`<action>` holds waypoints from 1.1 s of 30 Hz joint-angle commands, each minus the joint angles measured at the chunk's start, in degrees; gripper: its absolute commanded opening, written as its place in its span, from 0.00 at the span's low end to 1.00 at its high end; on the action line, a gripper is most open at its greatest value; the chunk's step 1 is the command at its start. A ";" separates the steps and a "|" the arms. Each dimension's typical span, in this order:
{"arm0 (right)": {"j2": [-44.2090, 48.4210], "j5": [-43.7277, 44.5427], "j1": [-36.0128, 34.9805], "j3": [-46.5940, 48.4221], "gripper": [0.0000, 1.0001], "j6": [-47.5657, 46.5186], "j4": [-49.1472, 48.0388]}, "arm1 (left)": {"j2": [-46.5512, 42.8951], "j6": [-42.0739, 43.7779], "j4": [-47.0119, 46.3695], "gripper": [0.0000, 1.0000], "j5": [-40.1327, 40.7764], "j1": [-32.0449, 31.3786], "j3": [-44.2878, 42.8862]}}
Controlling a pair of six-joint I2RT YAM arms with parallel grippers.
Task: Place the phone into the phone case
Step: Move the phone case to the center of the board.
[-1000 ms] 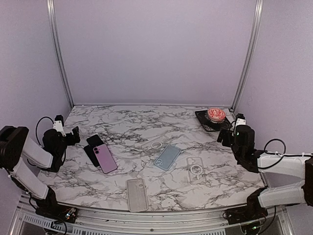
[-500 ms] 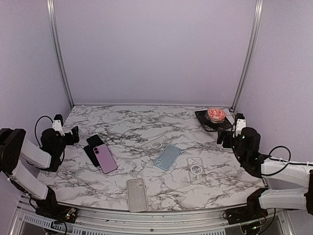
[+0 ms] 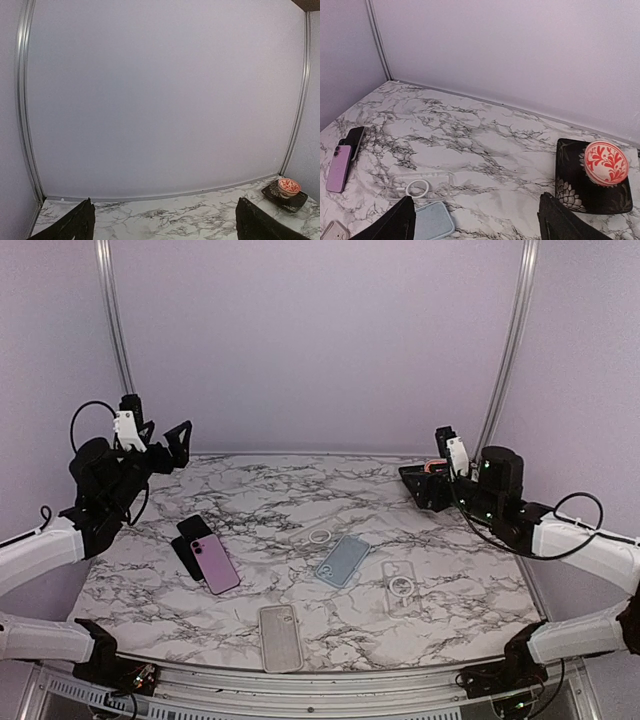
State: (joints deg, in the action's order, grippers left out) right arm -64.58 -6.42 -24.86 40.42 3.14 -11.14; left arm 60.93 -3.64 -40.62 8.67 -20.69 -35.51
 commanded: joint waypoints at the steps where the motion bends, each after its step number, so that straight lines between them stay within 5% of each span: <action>1: -8.64 0.07 -9.40 6.75 0.73 2.67 12.65 | -1.82 0.99 26.31 0.99 3.38 -7.55 -9.52; 5: -19.29 3.59 -21.46 13.36 0.56 14.48 20.55 | -2.52 -8.32 41.23 0.93 5.80 -13.73 -11.23; 8: -26.70 10.67 -30.54 18.20 0.52 22.40 24.38 | -4.85 -16.15 45.96 0.77 6.59 -19.58 -5.56; 12: -38.28 10.79 -37.55 29.62 0.51 26.35 31.35 | -5.96 -23.51 49.19 0.74 11.55 -23.98 1.15; 21: -53.14 11.24 -43.07 43.30 0.59 28.44 40.82 | -6.76 -38.90 50.99 0.81 23.59 -24.05 8.75; 33: -55.26 14.65 -46.20 45.46 0.45 33.84 50.52 | 3.26 -42.87 51.00 0.85 22.34 -24.05 8.09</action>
State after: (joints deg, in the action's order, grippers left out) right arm -120.07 8.03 -69.63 85.08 34.13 32.91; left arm 63.00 -44.71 8.91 30.06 -44.62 -26.65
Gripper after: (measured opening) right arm 0.467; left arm 0.842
